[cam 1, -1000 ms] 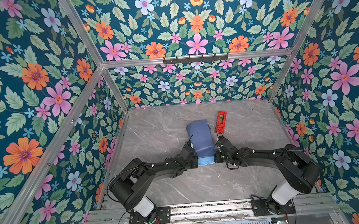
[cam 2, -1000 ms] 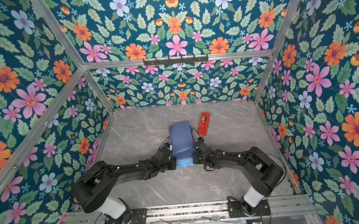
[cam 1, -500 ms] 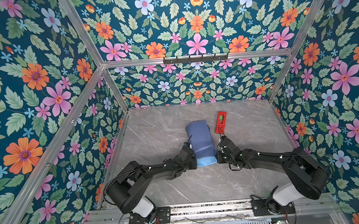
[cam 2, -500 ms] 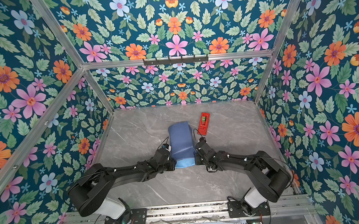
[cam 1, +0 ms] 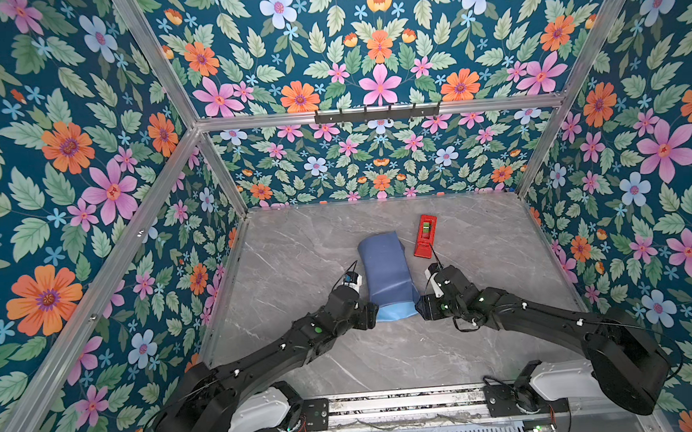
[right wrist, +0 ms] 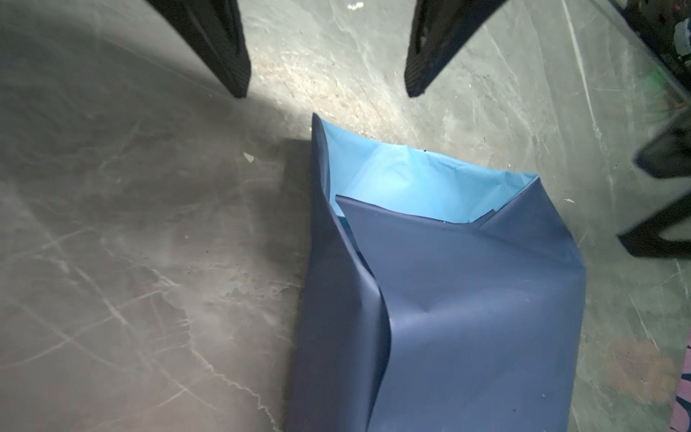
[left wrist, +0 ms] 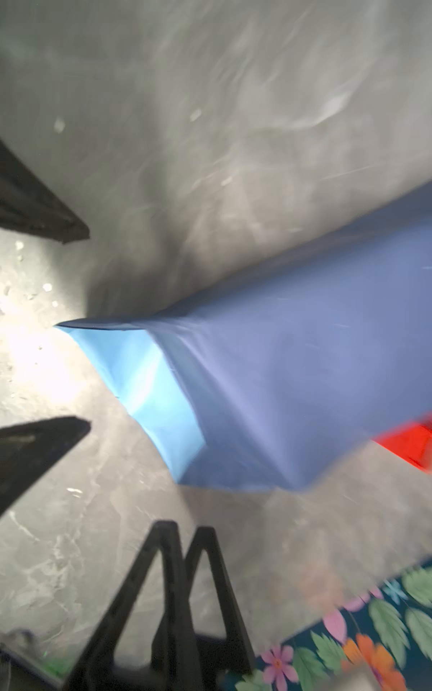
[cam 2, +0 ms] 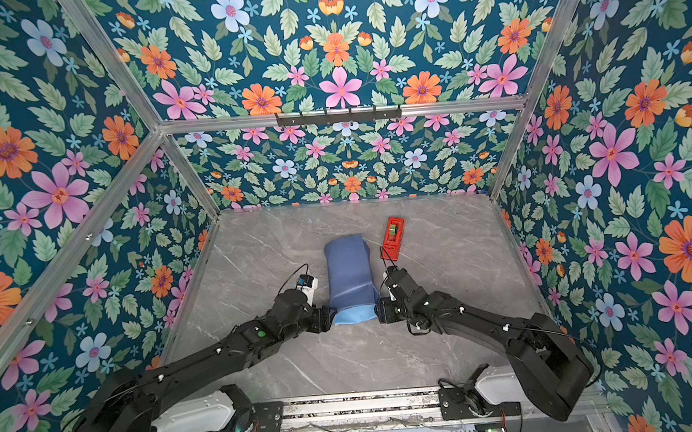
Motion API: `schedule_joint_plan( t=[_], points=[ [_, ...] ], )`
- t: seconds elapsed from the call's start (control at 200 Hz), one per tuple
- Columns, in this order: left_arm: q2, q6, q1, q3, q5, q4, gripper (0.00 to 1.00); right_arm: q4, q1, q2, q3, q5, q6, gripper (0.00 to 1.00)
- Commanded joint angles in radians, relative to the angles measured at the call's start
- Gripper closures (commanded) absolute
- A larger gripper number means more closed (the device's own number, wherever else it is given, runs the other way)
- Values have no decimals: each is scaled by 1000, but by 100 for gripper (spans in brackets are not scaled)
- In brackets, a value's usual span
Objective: Wrap the gift box in paper
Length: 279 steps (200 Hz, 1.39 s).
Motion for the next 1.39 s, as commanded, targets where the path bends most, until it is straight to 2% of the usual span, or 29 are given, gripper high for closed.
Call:
schedule_joint_plan(
  t=[0.0, 0.065, 0.205, 0.35, 0.455, 0.72, 0.87, 1.04, 1.245, 1.39],
  points=[
    [-24, 219, 2, 29, -94, 24, 6, -68, -32, -13, 12, -60, -57, 25],
    [10, 353, 2, 54, -79, 71, 3, -56, -72, -18, 8, -113, -54, 21],
    [136, 641, 0, 147, -42, 95, 5, -74, -152, -12, 11, -202, -43, 13],
    [267, 863, 1, 233, -27, 87, 5, -113, -170, -22, 5, -171, -52, 11],
    [355, 960, 0, 309, 18, 43, 6, -111, -177, -38, -19, -142, -39, 11],
    [510, 1050, 2, 418, 92, 10, 13, -92, -177, -92, -65, -121, 4, 11],
    [555, 1083, 1, 420, 69, 22, 15, -86, -178, -94, -74, -122, 18, 11],
    [587, 1110, 2, 418, 34, 28, 19, -51, -177, -49, -71, -182, 68, 13],
    [596, 1125, 2, 382, 23, 72, 20, 99, -177, 2, -108, -289, 182, 21],
    [594, 1130, 3, 363, 27, 85, 20, 216, -175, 35, -129, -314, 236, 29]
  ],
)
